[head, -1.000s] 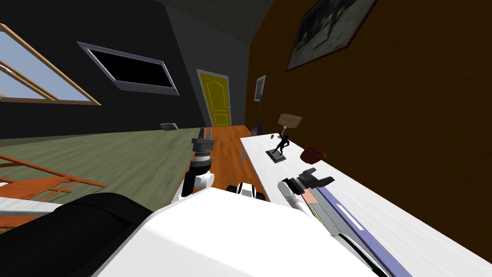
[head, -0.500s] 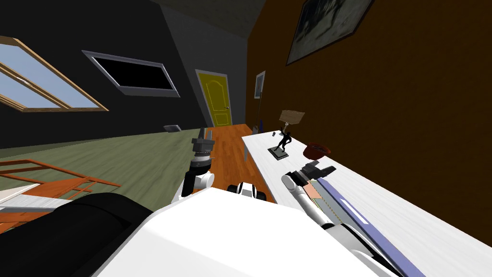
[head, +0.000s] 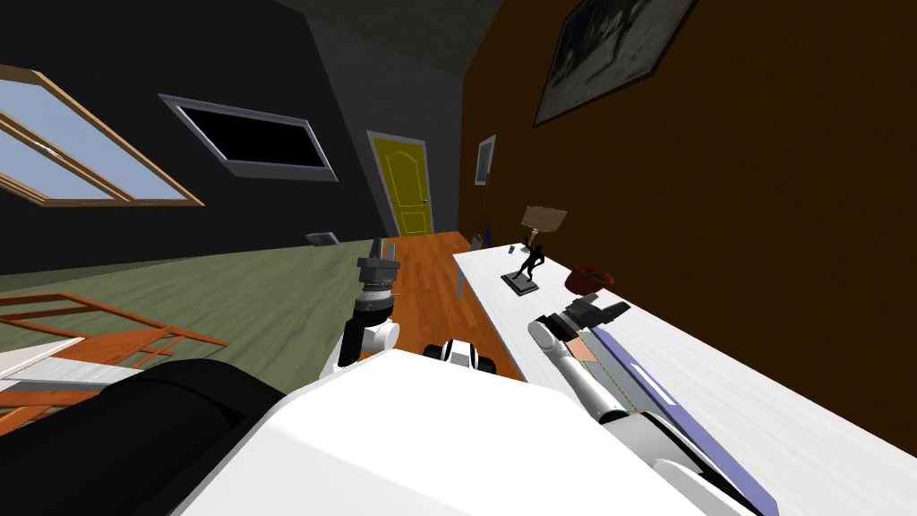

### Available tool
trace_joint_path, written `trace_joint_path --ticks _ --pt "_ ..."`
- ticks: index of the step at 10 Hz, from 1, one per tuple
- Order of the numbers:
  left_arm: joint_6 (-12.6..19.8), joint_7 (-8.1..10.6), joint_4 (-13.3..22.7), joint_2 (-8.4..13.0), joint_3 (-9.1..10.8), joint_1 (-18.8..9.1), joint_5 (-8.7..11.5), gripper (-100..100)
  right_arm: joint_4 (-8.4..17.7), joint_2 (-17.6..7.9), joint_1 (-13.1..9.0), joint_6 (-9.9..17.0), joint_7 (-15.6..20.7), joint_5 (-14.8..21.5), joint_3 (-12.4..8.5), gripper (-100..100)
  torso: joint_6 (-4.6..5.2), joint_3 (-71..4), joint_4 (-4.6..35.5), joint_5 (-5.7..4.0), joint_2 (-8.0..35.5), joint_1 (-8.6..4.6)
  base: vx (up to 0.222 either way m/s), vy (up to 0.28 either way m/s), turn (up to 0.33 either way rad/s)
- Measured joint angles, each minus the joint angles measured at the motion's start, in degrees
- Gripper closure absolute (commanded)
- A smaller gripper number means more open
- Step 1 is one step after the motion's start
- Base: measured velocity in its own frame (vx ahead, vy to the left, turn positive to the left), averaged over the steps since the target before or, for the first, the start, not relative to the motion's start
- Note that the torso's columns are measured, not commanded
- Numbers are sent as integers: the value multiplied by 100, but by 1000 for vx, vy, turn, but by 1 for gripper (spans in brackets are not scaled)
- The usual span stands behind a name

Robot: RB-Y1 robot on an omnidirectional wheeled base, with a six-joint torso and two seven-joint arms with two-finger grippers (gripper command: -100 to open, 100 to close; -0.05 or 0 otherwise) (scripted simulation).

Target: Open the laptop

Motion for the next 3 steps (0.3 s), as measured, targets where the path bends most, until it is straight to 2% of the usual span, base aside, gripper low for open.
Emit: trace_joint_path --ticks 3 --pt "0 0 0 0 0 0 0 0 0 0 0 0 0 0 0 0 0 12 6 5 18 13 0 0 0"
